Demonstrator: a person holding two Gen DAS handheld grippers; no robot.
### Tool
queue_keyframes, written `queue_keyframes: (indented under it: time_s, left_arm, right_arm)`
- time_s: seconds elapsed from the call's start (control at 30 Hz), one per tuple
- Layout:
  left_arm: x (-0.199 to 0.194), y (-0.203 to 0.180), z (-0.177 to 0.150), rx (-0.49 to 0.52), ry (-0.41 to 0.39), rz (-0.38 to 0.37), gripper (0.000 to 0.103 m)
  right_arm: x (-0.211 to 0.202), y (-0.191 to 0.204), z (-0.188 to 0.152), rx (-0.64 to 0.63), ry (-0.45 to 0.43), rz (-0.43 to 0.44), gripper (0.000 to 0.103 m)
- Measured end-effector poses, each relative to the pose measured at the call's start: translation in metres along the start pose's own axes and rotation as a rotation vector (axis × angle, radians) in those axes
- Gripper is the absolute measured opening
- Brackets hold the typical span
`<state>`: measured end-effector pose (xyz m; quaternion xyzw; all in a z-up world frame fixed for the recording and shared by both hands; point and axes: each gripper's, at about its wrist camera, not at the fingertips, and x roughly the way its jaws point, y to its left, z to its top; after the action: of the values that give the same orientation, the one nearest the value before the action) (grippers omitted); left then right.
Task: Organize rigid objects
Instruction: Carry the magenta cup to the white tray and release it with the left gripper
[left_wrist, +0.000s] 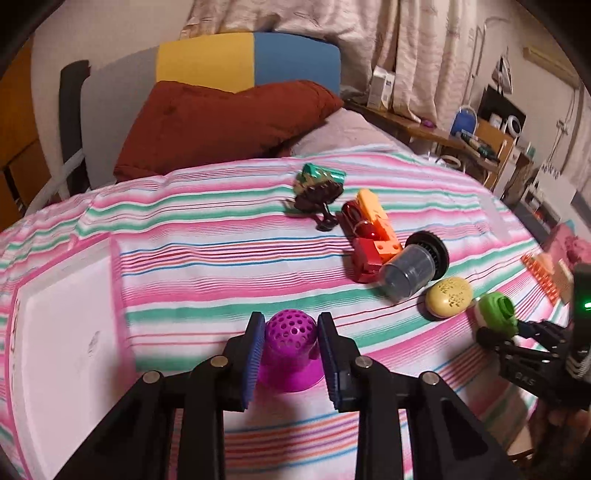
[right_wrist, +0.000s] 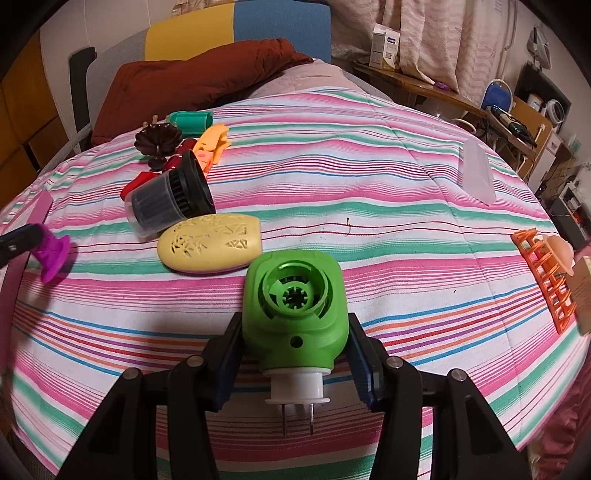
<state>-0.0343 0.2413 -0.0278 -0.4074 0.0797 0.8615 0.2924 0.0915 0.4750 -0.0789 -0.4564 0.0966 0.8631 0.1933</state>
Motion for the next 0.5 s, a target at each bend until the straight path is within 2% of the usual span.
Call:
queue_keyframes:
  time_s: [0.3,0.5]
  left_arm:
    - [-0.045,0.06,-0.01,-0.118,-0.051,0.01,0.029]
    - [-0.065,0.105,-0.018,-0.183,-0.073,0.055,0.029]
  right_arm:
    - [-0.005,0.015,-0.004,0.005,-0.01,0.035,0.052]
    - [-0.01,0.041,-0.008,-0.023,-0.011,0.084,0.052]
